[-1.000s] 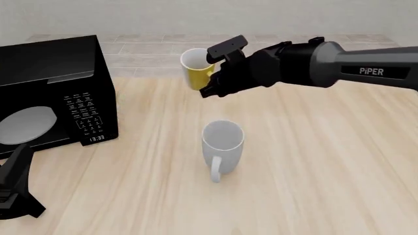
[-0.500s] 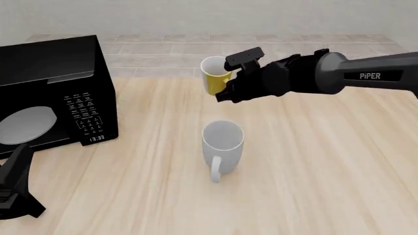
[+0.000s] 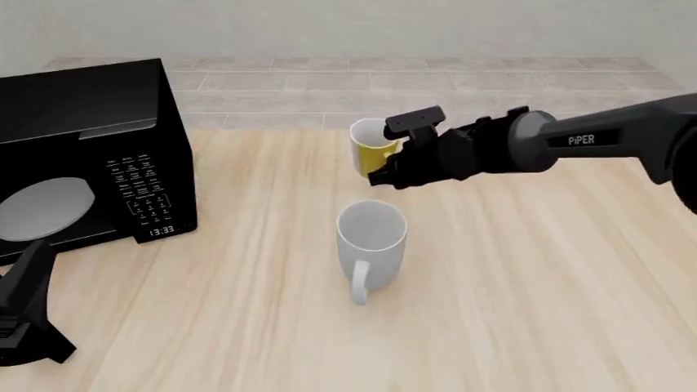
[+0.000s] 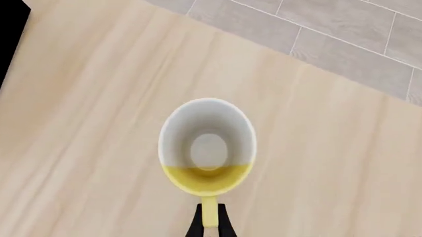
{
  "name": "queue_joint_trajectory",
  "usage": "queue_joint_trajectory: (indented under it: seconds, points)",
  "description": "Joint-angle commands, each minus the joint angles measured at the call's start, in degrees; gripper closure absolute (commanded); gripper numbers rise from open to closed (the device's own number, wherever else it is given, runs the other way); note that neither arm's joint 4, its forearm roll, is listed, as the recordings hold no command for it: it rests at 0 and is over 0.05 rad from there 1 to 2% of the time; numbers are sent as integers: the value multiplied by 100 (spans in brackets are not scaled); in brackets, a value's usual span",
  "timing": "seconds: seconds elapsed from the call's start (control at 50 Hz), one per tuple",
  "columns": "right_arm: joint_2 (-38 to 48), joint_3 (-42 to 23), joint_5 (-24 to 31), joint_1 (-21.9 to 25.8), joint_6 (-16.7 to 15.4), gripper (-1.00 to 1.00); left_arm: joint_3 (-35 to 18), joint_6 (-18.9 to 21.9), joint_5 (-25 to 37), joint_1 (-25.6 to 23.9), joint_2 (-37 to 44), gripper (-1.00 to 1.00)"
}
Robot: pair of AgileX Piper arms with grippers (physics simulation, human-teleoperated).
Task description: Put the yellow and white mug to the front of the white mug.
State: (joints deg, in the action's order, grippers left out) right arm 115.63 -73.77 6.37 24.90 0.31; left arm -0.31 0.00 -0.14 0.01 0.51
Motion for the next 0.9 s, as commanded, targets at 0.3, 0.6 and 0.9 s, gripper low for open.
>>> queue_joint_trajectory:
  seconds: [0.3, 0.6, 0.9]
  points:
    - [585, -84, -126, -133, 157, 100, 0, 1, 0, -1, 0, -100]
    - [772, -122, -123, -179, 205, 100, 0, 1, 0, 0, 0, -100]
    - [638, -118, -65, -227, 140, -100, 0, 0, 0, -1, 0, -100]
